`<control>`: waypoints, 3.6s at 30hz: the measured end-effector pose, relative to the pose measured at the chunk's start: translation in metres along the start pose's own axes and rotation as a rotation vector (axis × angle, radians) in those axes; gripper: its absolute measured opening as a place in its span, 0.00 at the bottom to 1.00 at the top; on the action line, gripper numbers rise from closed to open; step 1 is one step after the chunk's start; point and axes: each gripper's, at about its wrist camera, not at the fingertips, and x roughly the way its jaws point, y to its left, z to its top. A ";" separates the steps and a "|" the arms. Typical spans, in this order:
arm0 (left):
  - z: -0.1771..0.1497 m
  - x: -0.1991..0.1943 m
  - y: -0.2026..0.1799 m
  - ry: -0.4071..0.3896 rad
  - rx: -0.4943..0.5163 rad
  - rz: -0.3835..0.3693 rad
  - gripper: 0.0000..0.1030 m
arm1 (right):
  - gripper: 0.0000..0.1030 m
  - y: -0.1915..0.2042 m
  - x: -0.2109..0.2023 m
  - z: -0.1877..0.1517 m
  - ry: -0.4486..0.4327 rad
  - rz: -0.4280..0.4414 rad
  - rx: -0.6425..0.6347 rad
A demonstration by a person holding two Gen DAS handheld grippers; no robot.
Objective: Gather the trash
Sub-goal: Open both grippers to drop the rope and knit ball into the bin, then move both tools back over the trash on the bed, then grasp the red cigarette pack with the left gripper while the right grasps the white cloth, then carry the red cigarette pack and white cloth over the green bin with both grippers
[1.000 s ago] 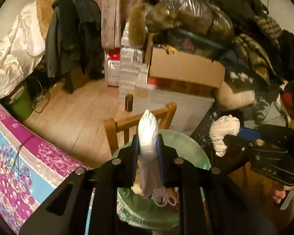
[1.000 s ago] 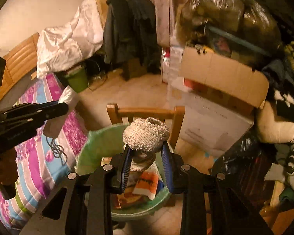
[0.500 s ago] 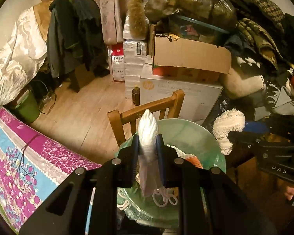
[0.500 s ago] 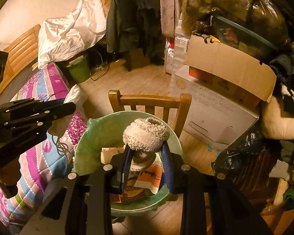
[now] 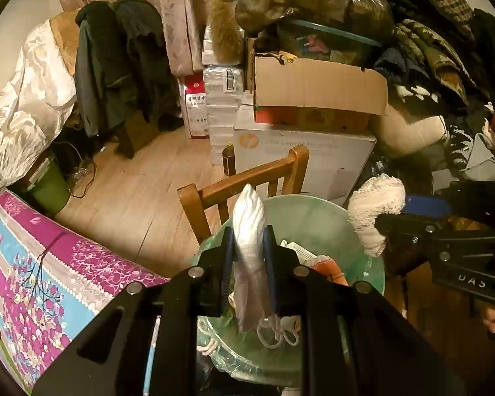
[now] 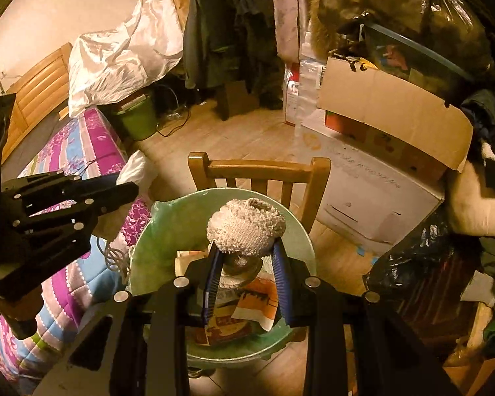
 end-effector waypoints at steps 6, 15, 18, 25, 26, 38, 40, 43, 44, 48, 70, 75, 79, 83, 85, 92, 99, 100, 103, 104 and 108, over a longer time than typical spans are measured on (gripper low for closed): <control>-0.001 0.007 0.006 0.022 -0.028 -0.023 0.40 | 0.43 -0.007 0.007 0.000 0.006 -0.005 0.036; -0.005 0.006 0.015 0.025 -0.058 -0.033 0.40 | 0.43 -0.009 0.006 0.002 -0.010 0.005 0.044; -0.010 0.001 0.020 0.023 -0.070 -0.017 0.40 | 0.43 -0.002 0.006 0.002 -0.016 0.019 0.037; -0.040 -0.029 0.057 -0.013 -0.150 0.075 0.40 | 0.43 0.031 0.006 0.006 -0.062 0.051 -0.021; -0.051 -0.037 0.066 -0.021 -0.168 0.110 0.40 | 0.43 0.038 0.005 0.007 -0.079 0.065 -0.028; -0.215 -0.159 0.201 -0.036 -0.585 0.458 0.40 | 0.43 0.184 0.009 0.002 -0.114 0.275 -0.250; -0.246 -0.182 0.219 -0.032 -0.656 0.527 0.40 | 0.43 0.224 0.016 -0.007 -0.081 0.325 -0.319; -0.297 -0.218 0.246 -0.021 -0.771 0.618 0.40 | 0.43 0.282 0.024 -0.025 -0.038 0.394 -0.428; -0.318 -0.233 0.256 -0.017 -0.820 0.653 0.40 | 0.44 0.304 0.026 -0.032 -0.024 0.419 -0.470; -0.381 -0.279 0.286 -0.006 -0.938 0.743 0.44 | 0.52 0.394 0.032 -0.068 0.011 0.528 -0.650; -0.497 -0.288 0.502 0.069 -1.048 0.707 0.82 | 0.87 0.708 0.111 -0.154 0.113 0.893 -1.162; -0.500 -0.271 0.512 0.154 -0.979 0.778 0.77 | 0.58 0.720 0.122 -0.177 0.156 0.887 -1.272; -0.509 -0.271 0.514 0.161 -1.016 0.748 0.26 | 0.23 0.717 0.117 -0.185 0.172 0.927 -1.266; -0.506 -0.276 0.500 0.167 -0.975 0.802 0.25 | 0.20 0.707 0.105 -0.187 0.143 0.916 -1.237; -0.500 -0.285 0.488 0.125 -0.960 0.804 0.25 | 0.19 0.700 0.097 -0.183 0.133 0.923 -1.210; -0.478 -0.328 0.426 -0.037 -0.950 0.783 0.24 | 0.19 0.651 0.056 -0.157 0.083 0.953 -1.070; -0.441 -0.336 0.354 -0.029 -0.885 0.809 0.24 | 0.19 0.590 0.018 -0.132 0.035 0.910 -0.916; -0.434 -0.335 0.344 -0.024 -0.891 0.812 0.24 | 0.19 0.580 0.013 -0.127 0.027 0.897 -0.889; -0.415 -0.325 0.320 0.008 -0.875 0.834 0.24 | 0.19 0.555 0.000 -0.117 0.009 0.854 -0.828; -0.408 -0.322 0.312 0.018 -0.869 0.837 0.24 | 0.19 0.546 -0.004 -0.114 0.000 0.839 -0.813; -0.377 -0.305 0.281 0.041 -0.837 0.830 0.24 | 0.19 0.516 -0.021 -0.101 -0.031 0.789 -0.761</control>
